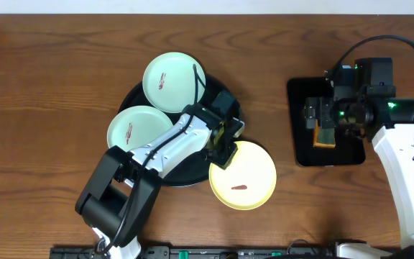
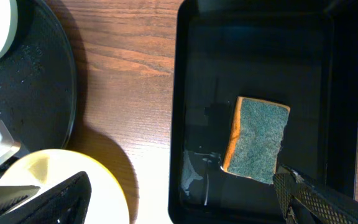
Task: Clean dirty plates on tray and stack at the side
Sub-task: 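Reach the left gripper down and grasp the yellow plate rim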
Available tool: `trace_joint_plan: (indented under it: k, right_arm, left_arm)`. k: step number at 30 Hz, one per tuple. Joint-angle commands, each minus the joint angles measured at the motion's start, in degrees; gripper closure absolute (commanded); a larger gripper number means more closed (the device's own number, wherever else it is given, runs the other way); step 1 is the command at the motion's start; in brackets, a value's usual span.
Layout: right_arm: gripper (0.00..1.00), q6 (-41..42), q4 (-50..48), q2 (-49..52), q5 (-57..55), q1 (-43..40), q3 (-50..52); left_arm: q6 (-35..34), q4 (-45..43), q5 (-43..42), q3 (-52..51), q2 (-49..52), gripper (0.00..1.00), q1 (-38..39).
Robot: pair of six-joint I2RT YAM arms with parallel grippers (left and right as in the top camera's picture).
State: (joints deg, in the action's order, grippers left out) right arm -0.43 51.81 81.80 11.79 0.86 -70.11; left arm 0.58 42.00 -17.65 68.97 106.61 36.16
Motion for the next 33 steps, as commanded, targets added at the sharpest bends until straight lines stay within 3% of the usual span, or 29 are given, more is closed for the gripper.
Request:
trace_joint_plan:
  k: [1,5,8,16,23,27,28,29,30,31,33]
  right_arm:
    - [0.07,0.59,-0.09,-0.48,0.22,-0.35,-0.28]
    - [0.05,0.59,-0.17,-0.48,0.24,-0.35,-0.28]
    - [0.03,0.59,-0.26,-0.48,0.24,-0.35,-0.28]
    - [0.01,0.61,-0.90,-0.48,0.26,-0.35,-0.28]
    - [0.01,0.61,-0.98,-0.48,0.26,-0.35,-0.28]
    - [0.01,0.61,-0.96,-0.48,0.26,-0.35,-0.28]
    - [0.01,0.61,-0.96,-0.48,0.26,-0.35,-0.28]
    - [0.01,0.61,-0.96,-0.48,0.26,-0.35,-0.28]
    - [0.01,0.61,-0.96,-0.48,0.26,-0.35,-0.28]
    - [0.01,0.61,-0.96,-0.48,0.26,-0.35,-0.28]
    - [0.01,0.61,-0.96,-0.48,0.24,-0.35,-0.28]
  left_arm:
    - [0.68,-0.28,1.42,-0.66,0.59,0.60,-0.09]
    - [0.68,-0.35,1.84,-0.61,0.59,0.75,-0.26]
    - [0.66,-0.24,1.81,-0.35,0.31,0.92,-0.35]
    - [0.68,1.14,1.84,1.44,-4.87,0.93,-1.20]
    - [-0.68,1.88,1.79,1.44,-13.57,0.92,-7.54]
    - [1.16,3.65,-6.14,1.42,-15.37,0.92,-12.09]
    - [2.21,4.17,-8.70,1.31,-15.06,0.76,-12.48]
    - [2.89,4.33,-10.34,1.05,-14.67,0.53,-12.52]
    - [3.37,4.13,-10.95,0.61,-14.16,0.39,-12.35]
    - [4.28,3.93,-11.13,0.24,-13.55,0.28,-12.02]
    - [5.86,3.48,-11.13,-0.07,-11.61,0.24,-10.97]
